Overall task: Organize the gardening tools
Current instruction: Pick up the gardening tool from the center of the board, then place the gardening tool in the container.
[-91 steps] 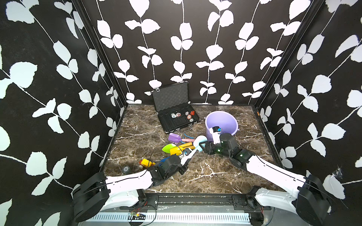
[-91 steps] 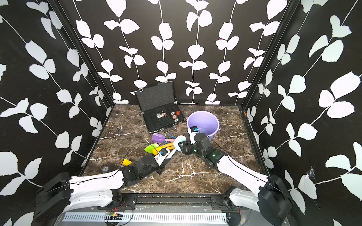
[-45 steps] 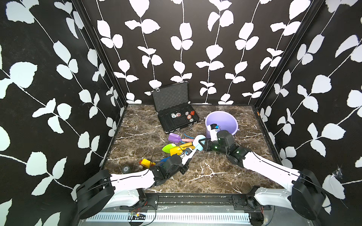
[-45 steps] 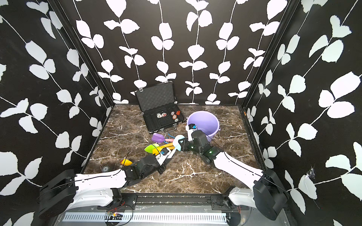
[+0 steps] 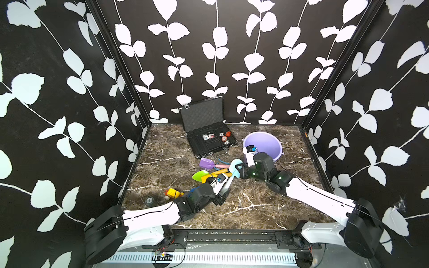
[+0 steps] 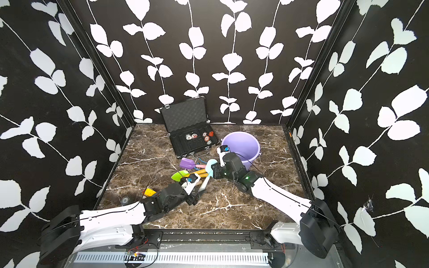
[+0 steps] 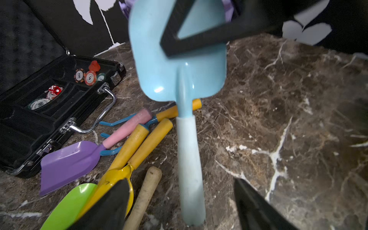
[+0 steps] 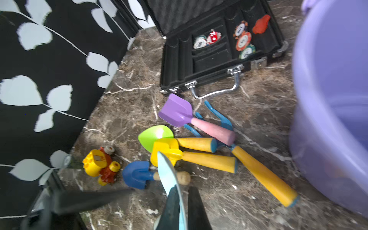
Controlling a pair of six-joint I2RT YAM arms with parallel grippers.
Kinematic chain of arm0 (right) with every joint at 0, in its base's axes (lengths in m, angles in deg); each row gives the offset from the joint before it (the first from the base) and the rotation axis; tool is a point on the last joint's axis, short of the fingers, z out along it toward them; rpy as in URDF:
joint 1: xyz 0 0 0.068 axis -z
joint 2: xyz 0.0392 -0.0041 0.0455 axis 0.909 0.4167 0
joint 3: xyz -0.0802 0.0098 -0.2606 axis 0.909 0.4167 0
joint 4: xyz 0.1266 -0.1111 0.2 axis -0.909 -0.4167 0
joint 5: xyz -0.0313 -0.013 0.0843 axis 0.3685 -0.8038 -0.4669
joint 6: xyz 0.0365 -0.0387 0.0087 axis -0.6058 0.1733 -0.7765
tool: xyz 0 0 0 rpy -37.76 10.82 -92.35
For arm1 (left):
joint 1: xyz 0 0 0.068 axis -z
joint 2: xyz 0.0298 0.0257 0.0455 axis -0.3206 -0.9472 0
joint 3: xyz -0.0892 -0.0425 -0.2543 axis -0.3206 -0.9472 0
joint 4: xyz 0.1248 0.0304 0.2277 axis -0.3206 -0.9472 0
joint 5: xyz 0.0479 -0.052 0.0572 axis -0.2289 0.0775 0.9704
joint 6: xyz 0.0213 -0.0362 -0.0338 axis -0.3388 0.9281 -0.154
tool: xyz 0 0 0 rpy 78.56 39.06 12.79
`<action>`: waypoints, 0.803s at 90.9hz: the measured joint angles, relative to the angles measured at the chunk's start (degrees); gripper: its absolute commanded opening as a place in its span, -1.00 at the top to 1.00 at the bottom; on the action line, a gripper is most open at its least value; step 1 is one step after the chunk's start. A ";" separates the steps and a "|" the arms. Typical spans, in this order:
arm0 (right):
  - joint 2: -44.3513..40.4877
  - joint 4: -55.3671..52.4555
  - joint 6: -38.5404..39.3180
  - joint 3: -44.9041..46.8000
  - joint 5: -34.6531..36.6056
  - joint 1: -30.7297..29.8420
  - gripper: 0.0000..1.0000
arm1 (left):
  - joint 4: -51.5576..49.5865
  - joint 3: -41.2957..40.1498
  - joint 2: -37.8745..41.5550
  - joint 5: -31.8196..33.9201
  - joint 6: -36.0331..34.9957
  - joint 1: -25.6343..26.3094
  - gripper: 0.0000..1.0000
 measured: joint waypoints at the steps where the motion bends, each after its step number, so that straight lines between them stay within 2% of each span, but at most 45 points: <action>1: -0.09 -0.37 0.17 -0.11 0.20 0.00 1.00 | 0.00 0.00 0.33 -0.02 0.04 0.00 -0.97; 39: -4.98 -9.66 8.57 -9.92 7.19 -0.26 1.00 | -7.28 -0.39 15.72 0.35 3.48 0.00 -0.97; 53: -5.01 -13.29 12.96 -16.11 11.39 -0.26 1.00 | -9.18 -0.72 16.94 1.33 4.85 0.00 -0.98; 73: -5.11 -15.37 19.65 -23.32 19.15 0.48 1.00 | -12.87 -0.85 16.33 5.95 7.67 0.00 -0.98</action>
